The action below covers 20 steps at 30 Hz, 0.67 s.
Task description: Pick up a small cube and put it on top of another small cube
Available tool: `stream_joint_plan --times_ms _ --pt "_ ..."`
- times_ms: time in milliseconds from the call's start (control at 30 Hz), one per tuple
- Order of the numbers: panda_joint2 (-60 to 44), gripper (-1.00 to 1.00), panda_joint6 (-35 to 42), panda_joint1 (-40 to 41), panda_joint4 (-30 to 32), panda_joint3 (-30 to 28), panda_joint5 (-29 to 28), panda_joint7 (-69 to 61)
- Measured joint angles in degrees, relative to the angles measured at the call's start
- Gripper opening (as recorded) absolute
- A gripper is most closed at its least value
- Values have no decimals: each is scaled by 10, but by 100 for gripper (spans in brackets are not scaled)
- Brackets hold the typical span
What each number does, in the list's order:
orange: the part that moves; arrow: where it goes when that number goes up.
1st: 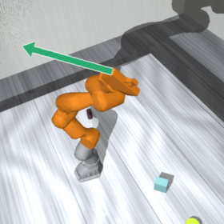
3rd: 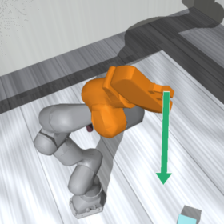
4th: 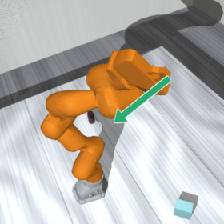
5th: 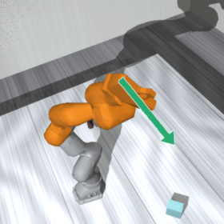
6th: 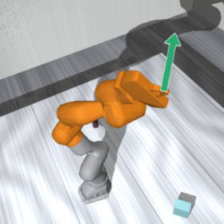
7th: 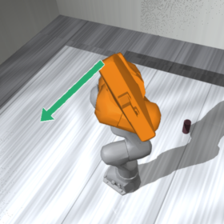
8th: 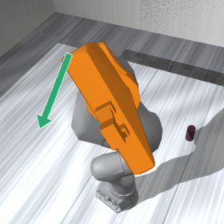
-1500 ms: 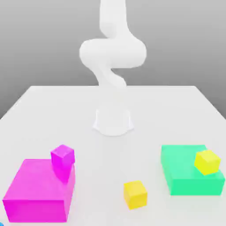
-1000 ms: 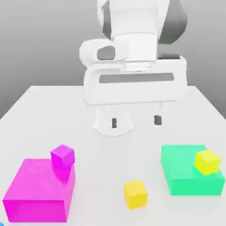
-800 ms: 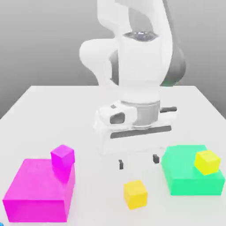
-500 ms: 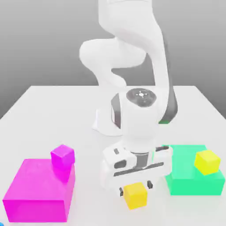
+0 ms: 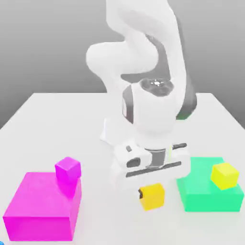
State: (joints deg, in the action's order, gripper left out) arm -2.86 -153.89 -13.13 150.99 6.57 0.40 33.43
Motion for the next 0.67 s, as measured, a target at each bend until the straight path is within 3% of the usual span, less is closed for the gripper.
stream_joint_plan --times_ms 167,300,333,533,667 --pt "79 -100 124 -122 -45 47 18 -59" --pt "38 -100 83 -139 -44 53 0 -57" --pt "20 100 61 -139 -40 54 -7 -53" --pt "11 100 51 -139 -39 54 -11 -50" --pt "66 100 116 -141 -50 53 7 -63"
